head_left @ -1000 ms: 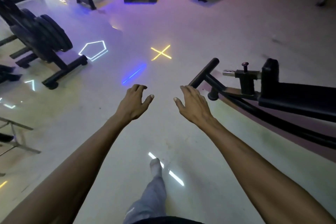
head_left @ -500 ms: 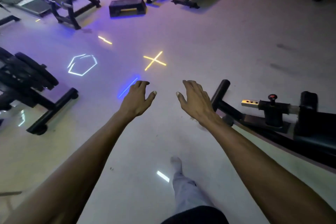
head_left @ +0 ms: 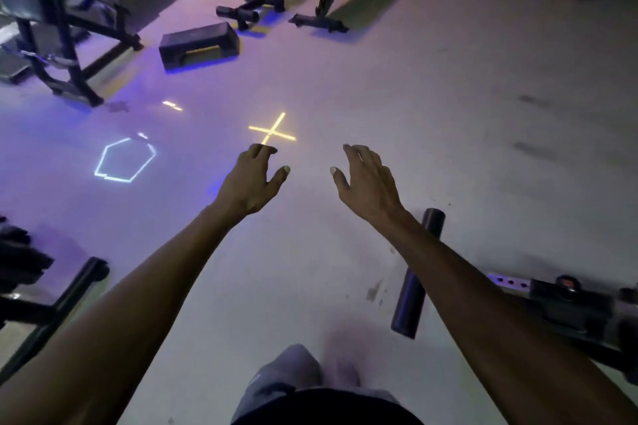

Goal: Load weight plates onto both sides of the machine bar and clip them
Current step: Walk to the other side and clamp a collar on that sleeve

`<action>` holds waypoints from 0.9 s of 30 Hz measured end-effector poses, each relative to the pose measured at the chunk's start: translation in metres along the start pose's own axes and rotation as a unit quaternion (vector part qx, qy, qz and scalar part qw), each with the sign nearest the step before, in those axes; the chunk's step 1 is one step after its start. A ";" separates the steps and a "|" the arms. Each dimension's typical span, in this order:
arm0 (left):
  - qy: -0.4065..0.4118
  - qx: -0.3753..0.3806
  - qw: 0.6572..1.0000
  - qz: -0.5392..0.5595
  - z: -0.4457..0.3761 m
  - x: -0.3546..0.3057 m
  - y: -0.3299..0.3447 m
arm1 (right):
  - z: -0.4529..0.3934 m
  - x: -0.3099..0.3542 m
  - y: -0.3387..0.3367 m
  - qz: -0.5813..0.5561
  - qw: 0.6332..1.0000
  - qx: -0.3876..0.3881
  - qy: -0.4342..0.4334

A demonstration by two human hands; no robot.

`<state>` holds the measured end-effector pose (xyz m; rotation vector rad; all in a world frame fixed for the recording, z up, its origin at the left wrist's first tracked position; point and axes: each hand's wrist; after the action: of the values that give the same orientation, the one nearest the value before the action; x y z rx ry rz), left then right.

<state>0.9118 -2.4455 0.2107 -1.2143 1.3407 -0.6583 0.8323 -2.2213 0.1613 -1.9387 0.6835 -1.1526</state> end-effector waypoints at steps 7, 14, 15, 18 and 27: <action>0.069 0.007 0.997 0.024 -0.218 -0.004 0.069 | -0.171 -0.078 0.028 0.038 0.997 -0.044 0.054; 0.164 0.044 0.984 0.053 -0.451 -0.067 0.136 | -0.341 -0.173 0.029 0.078 0.982 -0.088 0.145; 0.169 0.050 0.983 0.054 -0.484 -0.082 0.144 | -0.366 -0.189 0.025 0.082 0.979 -0.088 0.161; 0.220 0.065 0.971 0.066 -0.572 -0.126 0.173 | -0.431 -0.241 0.014 0.099 0.970 -0.103 0.199; 0.313 0.083 0.943 0.077 -0.806 -0.276 0.292 | -0.597 -0.424 -0.023 0.126 0.935 -0.170 0.284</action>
<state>0.0201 -2.3221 0.1967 -0.7719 1.8368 -1.0767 0.1112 -2.0914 0.1545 -1.7085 1.4788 -1.5150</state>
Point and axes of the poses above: each hand's wrist, its own z-axis away from the middle knuckle, its own y-axis out of the palm, x = y × z, and after that the axes turned 10 degrees about -x, right-handed
